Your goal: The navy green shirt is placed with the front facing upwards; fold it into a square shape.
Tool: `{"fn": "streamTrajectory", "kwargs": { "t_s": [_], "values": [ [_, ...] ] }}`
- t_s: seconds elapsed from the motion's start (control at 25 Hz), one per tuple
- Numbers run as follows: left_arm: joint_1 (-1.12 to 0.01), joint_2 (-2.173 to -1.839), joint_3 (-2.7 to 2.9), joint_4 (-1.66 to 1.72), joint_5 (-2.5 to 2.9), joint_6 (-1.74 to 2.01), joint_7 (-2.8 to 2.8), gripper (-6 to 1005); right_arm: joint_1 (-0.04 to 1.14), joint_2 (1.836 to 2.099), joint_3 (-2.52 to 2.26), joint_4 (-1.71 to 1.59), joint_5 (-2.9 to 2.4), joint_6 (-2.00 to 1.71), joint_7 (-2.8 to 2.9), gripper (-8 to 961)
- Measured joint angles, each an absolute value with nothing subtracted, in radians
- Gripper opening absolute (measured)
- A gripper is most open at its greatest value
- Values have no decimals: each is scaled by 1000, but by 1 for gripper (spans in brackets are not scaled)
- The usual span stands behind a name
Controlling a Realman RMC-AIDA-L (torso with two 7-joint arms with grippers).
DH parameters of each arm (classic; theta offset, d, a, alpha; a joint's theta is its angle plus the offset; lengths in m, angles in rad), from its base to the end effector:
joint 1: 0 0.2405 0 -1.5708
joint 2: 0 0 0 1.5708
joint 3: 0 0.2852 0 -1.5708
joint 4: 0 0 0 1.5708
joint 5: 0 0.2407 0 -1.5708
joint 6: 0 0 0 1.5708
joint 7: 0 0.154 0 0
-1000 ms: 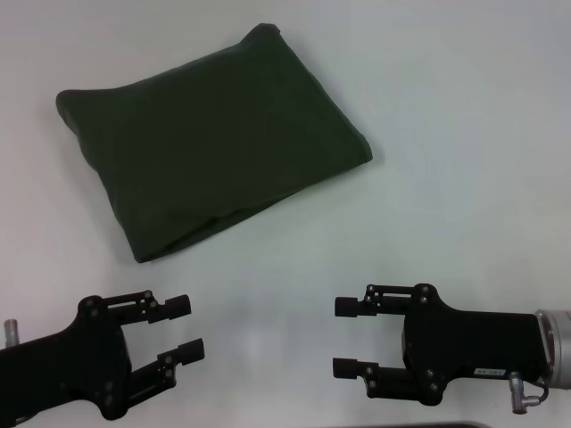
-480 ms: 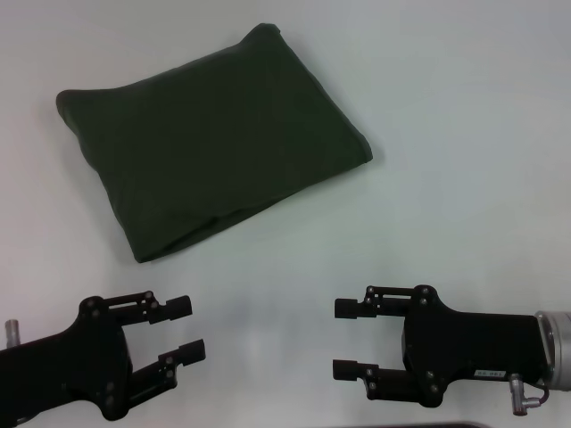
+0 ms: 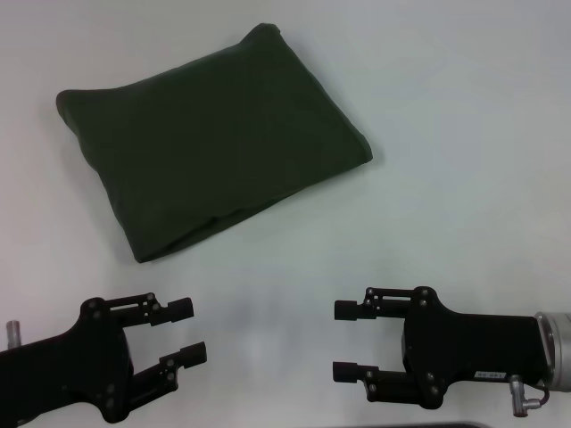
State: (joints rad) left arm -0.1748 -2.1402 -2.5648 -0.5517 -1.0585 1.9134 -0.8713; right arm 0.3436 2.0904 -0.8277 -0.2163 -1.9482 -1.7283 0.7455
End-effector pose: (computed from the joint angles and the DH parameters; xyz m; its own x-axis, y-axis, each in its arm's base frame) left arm -0.3594 0.1924 -0.0510 0.7263 0.2190 0.6515 0.3470 -0.9350 -0.0725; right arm 0.3343 0.2147 -0.1073 0.7448 -0.2285 -0.6269 -0.2630 -0.9640 0.0388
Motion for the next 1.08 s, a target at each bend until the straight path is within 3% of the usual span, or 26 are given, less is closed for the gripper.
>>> {"fn": "streamTrajectory", "kwargs": {
  "t_s": [1.08],
  "values": [
    [-176,-2140,-2562,-553,-1058,1914,-871,457,344,2090,-830,-205,-1948,-1722,745,658]
  ]
}}
